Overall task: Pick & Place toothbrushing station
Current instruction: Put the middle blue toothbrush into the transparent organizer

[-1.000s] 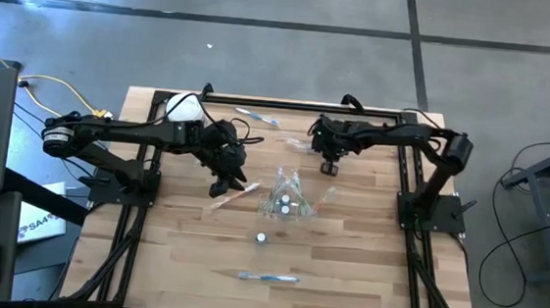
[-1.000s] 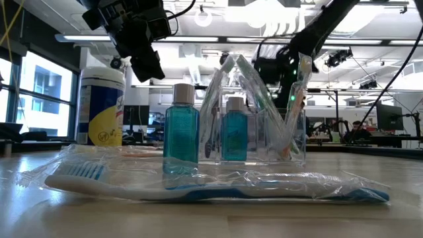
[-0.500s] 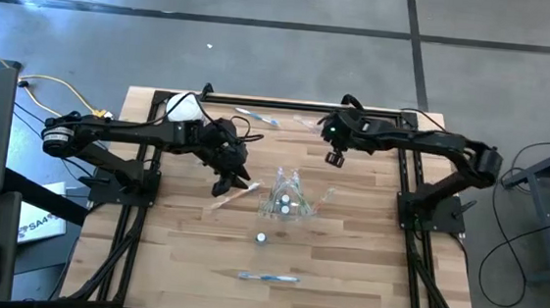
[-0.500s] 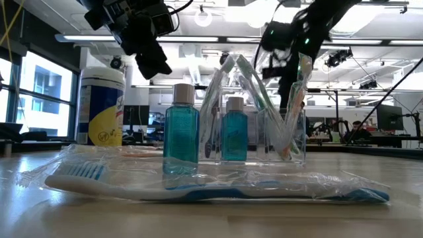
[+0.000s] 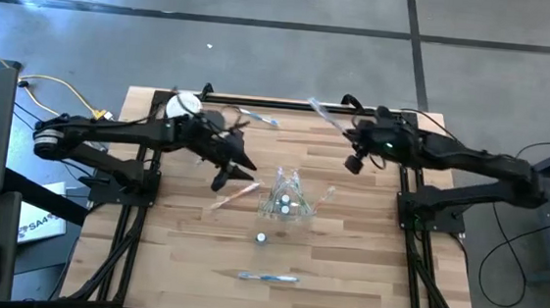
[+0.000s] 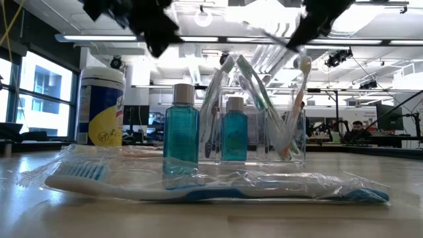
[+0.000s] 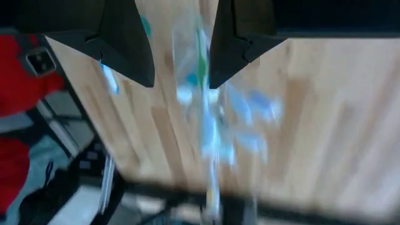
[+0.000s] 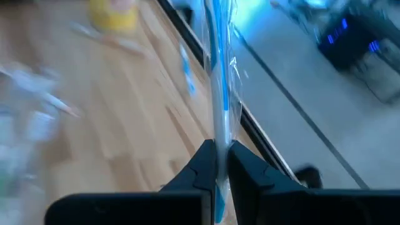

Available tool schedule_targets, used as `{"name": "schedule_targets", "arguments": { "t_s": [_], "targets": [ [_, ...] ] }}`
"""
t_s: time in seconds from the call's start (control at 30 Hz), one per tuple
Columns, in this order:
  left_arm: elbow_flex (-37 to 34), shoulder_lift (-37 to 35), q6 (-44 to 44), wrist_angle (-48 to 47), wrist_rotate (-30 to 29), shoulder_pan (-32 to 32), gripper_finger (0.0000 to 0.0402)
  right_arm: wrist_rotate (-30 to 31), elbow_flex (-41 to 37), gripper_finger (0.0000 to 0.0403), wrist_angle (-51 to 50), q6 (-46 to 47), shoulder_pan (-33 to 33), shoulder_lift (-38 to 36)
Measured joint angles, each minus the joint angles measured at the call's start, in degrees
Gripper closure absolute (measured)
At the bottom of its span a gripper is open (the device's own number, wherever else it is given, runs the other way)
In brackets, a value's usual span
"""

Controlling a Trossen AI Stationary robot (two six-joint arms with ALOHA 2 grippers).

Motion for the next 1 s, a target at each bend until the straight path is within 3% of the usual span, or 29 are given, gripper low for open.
{"name": "schedule_targets", "arguments": {
  "t_s": [0.27,0.4,0.6,0.77,1.0],
  "targets": [
    [0.1,-10.9,4.3,6.8,-2.2,0.0,0.0249,-1.7,-5.0,0.0388,12.8,-2.1,10.5,-4.5],
    [0.0,-11.1,6.6,7.3,1.6,0.0,0.0249,-3.6,-8.4,0.0388,22.1,-3.8,14.1,-4.1],
    [0.0,-6.3,8.7,14.0,3.9,0.0,0.0249,-4.7,-13.4,0.0388,35.2,-6.9,18.7,-2.1],
    [0.0,-0.9,8.7,23.7,12.0,0.0,0.0249,-5.3,-14.4,0.0388,41.0,-8.3,22.1,1.0],
    [0.0,4.5,8.6,35.5,7.4,-0.1,0.0249,-5.1,-14.4,0.0388,50.7,-8.5,25.8,5.8]
  ]
}}
